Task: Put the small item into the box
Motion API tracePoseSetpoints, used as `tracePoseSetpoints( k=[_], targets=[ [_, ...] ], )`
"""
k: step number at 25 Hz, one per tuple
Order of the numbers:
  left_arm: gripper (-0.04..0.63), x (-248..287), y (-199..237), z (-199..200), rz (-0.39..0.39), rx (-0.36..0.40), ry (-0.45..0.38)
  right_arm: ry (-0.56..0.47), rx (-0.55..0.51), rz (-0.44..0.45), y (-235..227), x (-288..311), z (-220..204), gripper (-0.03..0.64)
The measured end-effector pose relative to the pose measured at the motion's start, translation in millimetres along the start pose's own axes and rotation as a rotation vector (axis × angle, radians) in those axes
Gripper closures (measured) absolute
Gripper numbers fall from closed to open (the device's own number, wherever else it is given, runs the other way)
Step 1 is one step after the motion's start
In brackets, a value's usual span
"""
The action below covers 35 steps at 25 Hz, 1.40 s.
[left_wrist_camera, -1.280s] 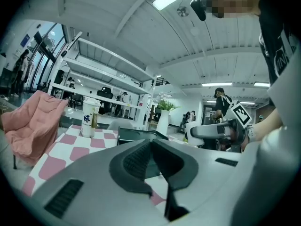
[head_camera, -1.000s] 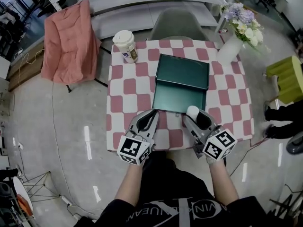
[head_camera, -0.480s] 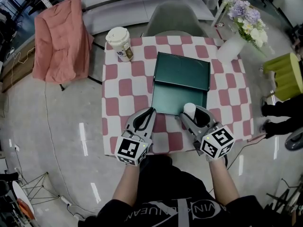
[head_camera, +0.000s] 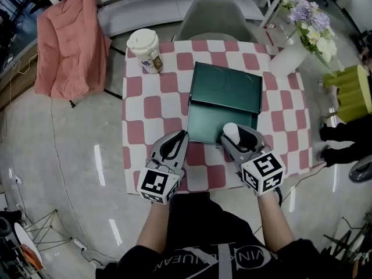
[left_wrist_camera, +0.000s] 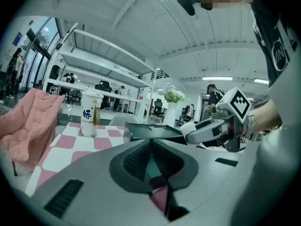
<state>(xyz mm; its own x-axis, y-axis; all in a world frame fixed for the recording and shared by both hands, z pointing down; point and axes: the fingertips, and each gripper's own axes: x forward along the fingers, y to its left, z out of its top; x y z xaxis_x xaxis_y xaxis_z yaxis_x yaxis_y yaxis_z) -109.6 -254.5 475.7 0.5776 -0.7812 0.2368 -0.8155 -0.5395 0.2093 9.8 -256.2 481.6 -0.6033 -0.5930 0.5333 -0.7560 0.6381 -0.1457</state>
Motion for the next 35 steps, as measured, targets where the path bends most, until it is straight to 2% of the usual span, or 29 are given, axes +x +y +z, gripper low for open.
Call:
tracePoseSetpoints(
  k=[5,12,18,27,35],
  targets=[
    [0.575,5.8,7.0,-7.9,0.002,0.003,0.022,0.126,-0.083,-0.025,-5.4,15.6,-9.0,0.430],
    [0.575,11.6,15.6,-12.2,0.004,0.005,0.041,0.247,-0.135,0.009,-5.3,38.1,-17.4,0.430],
    [0.575,16.5,26.0,-16.9,0.022,-0.004,0.055,0.384,-0.247,0.019,-5.2,56.1,-25.9,0.430],
    [0.575,24.3,30.2,-12.2,0.013,-0.015,0.041,0.490,-0.305,0.093,-0.1,79.2,-35.2,0.430],
    [0.575,30.2,29.6,-9.4,0.005,-0.020,0.029,0.535,-0.329,0.142,3.1,88.1,-43.8,0.428]
  ],
)
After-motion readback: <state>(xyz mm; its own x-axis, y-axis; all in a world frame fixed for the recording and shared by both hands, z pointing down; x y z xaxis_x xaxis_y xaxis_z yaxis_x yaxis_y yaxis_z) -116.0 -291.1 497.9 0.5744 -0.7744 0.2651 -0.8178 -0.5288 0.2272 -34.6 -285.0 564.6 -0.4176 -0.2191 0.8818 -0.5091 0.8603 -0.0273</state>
